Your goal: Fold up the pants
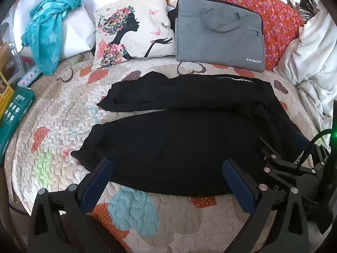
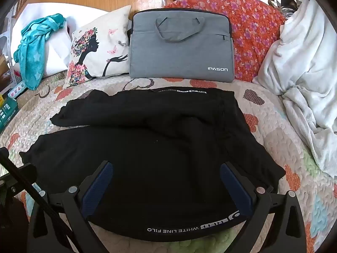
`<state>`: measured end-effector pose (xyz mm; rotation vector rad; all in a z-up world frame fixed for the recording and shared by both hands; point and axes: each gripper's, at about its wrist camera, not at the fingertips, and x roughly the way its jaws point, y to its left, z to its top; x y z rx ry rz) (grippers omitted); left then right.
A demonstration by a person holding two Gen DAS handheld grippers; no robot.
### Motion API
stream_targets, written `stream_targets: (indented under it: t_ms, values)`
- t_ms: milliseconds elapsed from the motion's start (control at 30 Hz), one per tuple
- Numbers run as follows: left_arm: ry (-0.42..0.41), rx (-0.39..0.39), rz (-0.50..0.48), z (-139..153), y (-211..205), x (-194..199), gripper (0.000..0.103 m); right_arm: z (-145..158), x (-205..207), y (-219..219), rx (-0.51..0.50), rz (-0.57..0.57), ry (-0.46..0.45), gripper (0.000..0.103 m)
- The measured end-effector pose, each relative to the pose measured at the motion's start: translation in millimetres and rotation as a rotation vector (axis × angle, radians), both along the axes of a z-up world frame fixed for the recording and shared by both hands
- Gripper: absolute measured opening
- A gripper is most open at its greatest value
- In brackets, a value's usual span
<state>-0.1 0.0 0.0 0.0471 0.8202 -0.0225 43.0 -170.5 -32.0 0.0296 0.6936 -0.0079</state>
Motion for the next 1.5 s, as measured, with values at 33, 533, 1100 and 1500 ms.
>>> stream_targets:
  t_ms: [33, 533, 1100, 1500]
  values:
    - [0.0, 0.0, 0.001, 0, 0, 0, 0.103, 0, 0, 0, 0.0, 0.0, -0.002, 0.103]
    - [-0.003, 0.013, -0.003, -5, 1, -3, 0.103, -1, 2, -3, 0.002, -0.003, 0.002, 0.103]
    - [0.075, 0.012, 0.02, -43, 7, 39, 0.103, -3, 4, -30, 0.06, -0.095, 0.009, 0.103]
    - [0.175, -0.029, 0.036, -87, 20, 57, 0.103, -12, 15, -40, 0.094, -0.111, 0.041, 0.103]
